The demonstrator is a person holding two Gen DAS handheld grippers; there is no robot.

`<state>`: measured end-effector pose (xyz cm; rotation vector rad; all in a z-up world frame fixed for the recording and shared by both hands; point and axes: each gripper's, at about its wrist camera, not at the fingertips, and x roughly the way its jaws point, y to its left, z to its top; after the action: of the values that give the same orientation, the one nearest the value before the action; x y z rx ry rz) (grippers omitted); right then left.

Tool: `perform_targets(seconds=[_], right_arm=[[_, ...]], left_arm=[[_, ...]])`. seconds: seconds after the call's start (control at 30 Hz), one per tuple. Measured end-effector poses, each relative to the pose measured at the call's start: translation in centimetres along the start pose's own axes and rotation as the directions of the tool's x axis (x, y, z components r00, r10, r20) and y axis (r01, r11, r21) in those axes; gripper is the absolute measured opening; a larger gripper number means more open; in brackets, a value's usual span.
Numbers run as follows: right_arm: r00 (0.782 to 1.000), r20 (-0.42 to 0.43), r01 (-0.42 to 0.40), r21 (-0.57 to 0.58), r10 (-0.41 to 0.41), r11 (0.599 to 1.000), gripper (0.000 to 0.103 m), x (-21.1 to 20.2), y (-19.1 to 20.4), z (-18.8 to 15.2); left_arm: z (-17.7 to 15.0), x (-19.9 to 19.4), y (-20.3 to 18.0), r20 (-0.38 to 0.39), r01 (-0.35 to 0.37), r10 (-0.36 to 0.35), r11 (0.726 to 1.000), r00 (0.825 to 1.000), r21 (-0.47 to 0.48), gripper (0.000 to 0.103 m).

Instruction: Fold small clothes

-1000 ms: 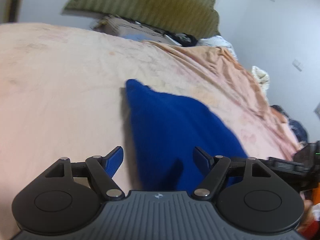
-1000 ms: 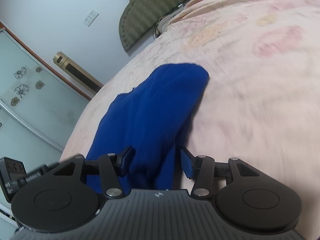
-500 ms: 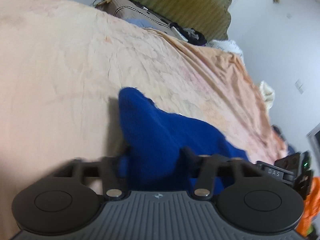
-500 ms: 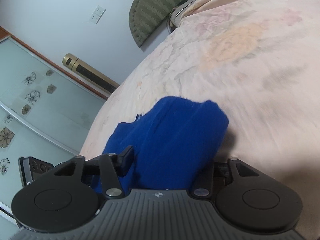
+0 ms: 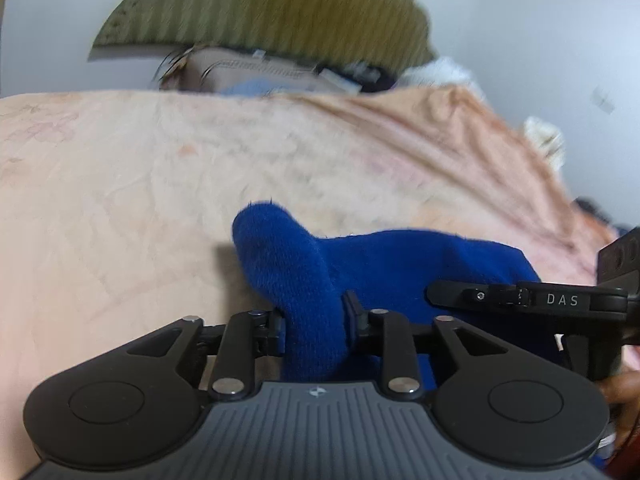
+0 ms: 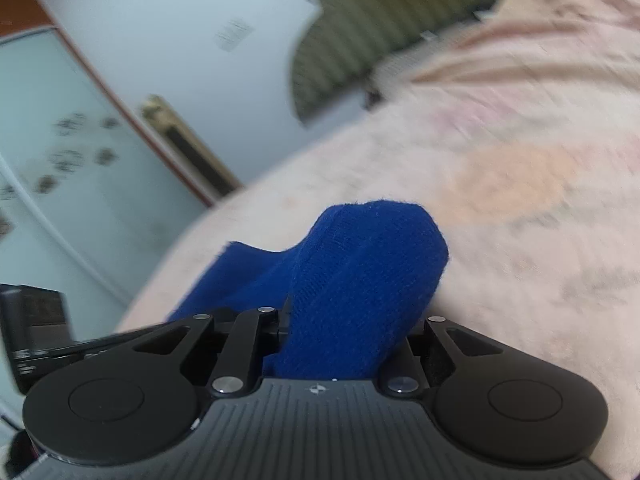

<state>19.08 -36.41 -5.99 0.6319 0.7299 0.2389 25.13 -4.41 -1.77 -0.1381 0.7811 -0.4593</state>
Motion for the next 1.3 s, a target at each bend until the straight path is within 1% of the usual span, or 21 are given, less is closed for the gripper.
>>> perform_targets(seconds=[0.03, 0.13, 0.17, 0.27, 0.37, 0.5, 0.53, 0.57, 0.6, 0.63, 0.67, 0.7, 0.77, 0.87, 0.9, 0.97, 1.0, 1.07, 1.13, 1.2, 1.3], right_arm=[[1.0, -0.007, 0.022, 0.016, -0.022, 1.0, 0.042, 0.2, -0.2, -0.1], [0.999, 0.015, 0.035, 0.03, -0.035, 0.999, 0.053, -1.9, 0.0, -0.6], [0.998, 0.02, 0.06, 0.021, -0.06, 0.998, 0.059, -2.8, 0.2, -0.9], [0.995, 0.014, 0.094, -0.011, -0.094, 0.995, 0.065, -5.9, 0.7, -2.8], [0.998, -0.027, 0.056, 0.026, -0.056, 0.998, 0.065, -8.8, 0.6, -5.4], [0.999, -0.036, -0.01, 0.09, 0.013, 0.996, 0.065, -12.1, 0.7, -9.3], [0.999, -0.032, -0.031, 0.107, 0.035, 0.994, 0.065, -12.6, 0.8, -10.1], [0.998, -0.03, -0.042, 0.115, 0.046, 0.992, 0.06, -12.7, 1.0, -10.7], [0.999, -0.028, -0.043, 0.112, 0.046, 0.993, 0.052, -12.8, 1.2, -11.3], [0.999, -0.03, -0.031, 0.109, 0.034, 0.994, 0.037, -12.7, 1.5, -11.7], [0.999, -0.039, -0.015, 0.109, 0.019, 0.994, 0.023, -12.4, 1.7, -12.0], [0.999, -0.046, -0.005, 0.113, 0.01, 0.994, 0.021, -12.2, 1.9, -12.2], [1.0, -0.031, 0.002, 0.115, 0.001, 0.993, 0.017, -12.5, 2.6, -12.3], [1.0, -0.003, -0.014, 0.069, 0.014, 0.997, 0.017, -13.9, 4.2, -12.6], [1.0, -0.007, 0.028, 0.041, -0.028, 0.999, 0.017, -13.9, 4.7, -12.7], [0.989, -0.038, 0.141, -0.001, -0.14, 0.99, 0.029, -13.1, 4.9, -13.0], [0.987, -0.028, 0.158, -0.005, -0.158, 0.987, 0.029, -13.1, 5.0, -13.2], [0.985, -0.006, 0.174, -0.007, -0.174, 0.985, 0.041, -13.6, 5.6, -13.5], [0.973, 0.031, 0.23, -0.048, -0.229, 0.972, 0.055, -14.1, 6.8, -14.1], [0.959, 0.052, 0.283, -0.102, -0.279, 0.954, 0.062, -14.2, 7.8, -14.6], [0.947, 0.059, 0.32, -0.143, -0.315, 0.937, 0.07, -14.1, 8.5, -15.4]], left_arm=[[0.0, -0.2, -0.1, -0.004, -0.017, 0.017, 1.0, 1.0, -0.004, 0.039], [-0.7, -2.4, -0.3, 0.029, -0.079, 0.079, 0.997, 0.996, -0.002, 0.068], [-1.2, -3.6, -0.4, 0.045, -0.095, 0.095, 0.995, 0.995, 0.005, 0.073], [-3.2, -6.3, -0.6, 0.03, -0.034, 0.034, 0.999, 0.999, 0.006, 0.073], [-6.2, -8.3, -0.4, -0.033, 0.06, -0.061, 0.998, 0.998, -0.036, 0.073], [-10.2, -9.5, -0.2, -0.11, 0.139, -0.154, 0.981, 0.982, -0.134, 0.073], [-10.9, -10.1, -0.3, -0.084, 0.146, -0.159, 0.979, 0.984, -0.139, 0.072], [-11.3, -10.4, -0.5, -0.082, 0.15, -0.163, 0.979, 0.983, -0.138, 0.063], [-11.6, -10.6, -0.8, -0.079, 0.154, -0.165, 0.979, 0.983, -0.136, 0.05], [-11.8, -10.7, -1.0, -0.083, 0.149, -0.161, 0.98, 0.983, -0.135, 0.029], [-11.9, -10.9, -1.1, -0.082, 0.126, -0.137, 0.984, 0.987, -0.128, 0.025], [-11.9, -11.0, -1.2, -0.08, 0.108, -0.119, 0.986, 0.99, -0.126, 0.016], [-11.7, -11.9, -1.1, -0.067, 0.106, -0.117, 0.983, 0.991, -0.147, 0.012], [-11.8, -13.7, -1.4, -0.037, 0.075, -0.078, 0.993, 0.996, -0.093, 0.011], [-12.1, -13.7, -1.3, -0.046, 0.06, -0.065, 0.994, 0.997, -0.09, 0.011], [-12.7, -13.2, -1.1, -0.071, 0.029, -0.037, 0.993, 0.997, -0.113, 0.014], [-12.9, -13.3, -1.3, -0.067, 0.011, -0.018, 0.993, 0.998, -0.114, 0.014], [-13.0, -13.8, -2.2, -0.056, -0.033, 0.028, 0.996, 0.998, -0.079, 0.021], [-13.1, -14.1, -3.3, -0.04, -0.102, 0.101, 0.994, 0.994, -0.032, 0.049], [-13.5, -14.5, -3.9, -0.013, -0.168, 0.168, 0.986, 0.986, 0.001, 0.072], [-14.2, -14.7, -4.3, -0.004, -0.219, 0.219, 0.976, 0.976, 0.016, 0.073]])
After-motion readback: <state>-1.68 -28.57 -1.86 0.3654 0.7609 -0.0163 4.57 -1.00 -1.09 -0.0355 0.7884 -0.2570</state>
